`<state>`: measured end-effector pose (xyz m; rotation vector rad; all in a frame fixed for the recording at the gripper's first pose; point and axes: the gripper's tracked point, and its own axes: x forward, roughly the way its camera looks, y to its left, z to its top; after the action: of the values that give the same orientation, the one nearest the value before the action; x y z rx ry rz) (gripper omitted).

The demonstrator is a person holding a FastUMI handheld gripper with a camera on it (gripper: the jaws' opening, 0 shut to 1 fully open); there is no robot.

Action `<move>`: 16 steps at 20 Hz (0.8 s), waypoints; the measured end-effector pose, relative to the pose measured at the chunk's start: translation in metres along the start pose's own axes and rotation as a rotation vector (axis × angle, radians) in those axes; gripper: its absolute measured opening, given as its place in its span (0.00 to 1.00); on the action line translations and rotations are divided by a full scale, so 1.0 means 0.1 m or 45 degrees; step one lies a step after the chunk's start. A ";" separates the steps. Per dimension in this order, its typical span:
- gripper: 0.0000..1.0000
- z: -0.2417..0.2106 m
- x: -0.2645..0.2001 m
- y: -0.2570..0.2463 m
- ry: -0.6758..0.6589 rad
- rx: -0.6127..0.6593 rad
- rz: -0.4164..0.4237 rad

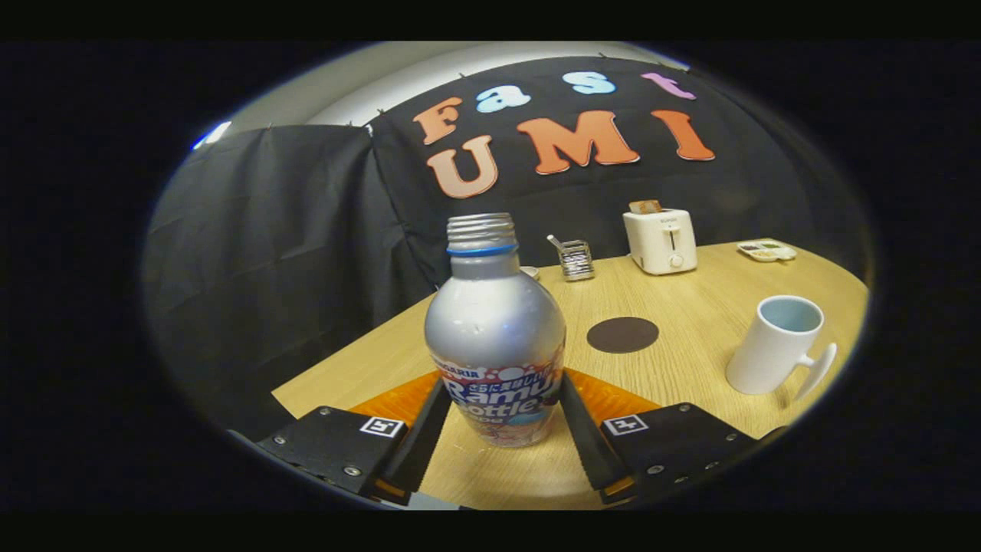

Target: Take the bottle from table, then pour the juice into the cup, finally place the bottle on the coaster

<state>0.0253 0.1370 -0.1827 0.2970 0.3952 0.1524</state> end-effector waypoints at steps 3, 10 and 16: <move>0.80 0.06 -0.08 -0.11 -0.020 0.118 0.009; 0.79 0.11 -0.25 -0.37 -0.034 0.368 0.039; 0.79 0.12 -0.33 -0.55 -0.054 0.612 0.060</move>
<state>0.0051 0.0748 -0.1774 0.7823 0.3796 0.0955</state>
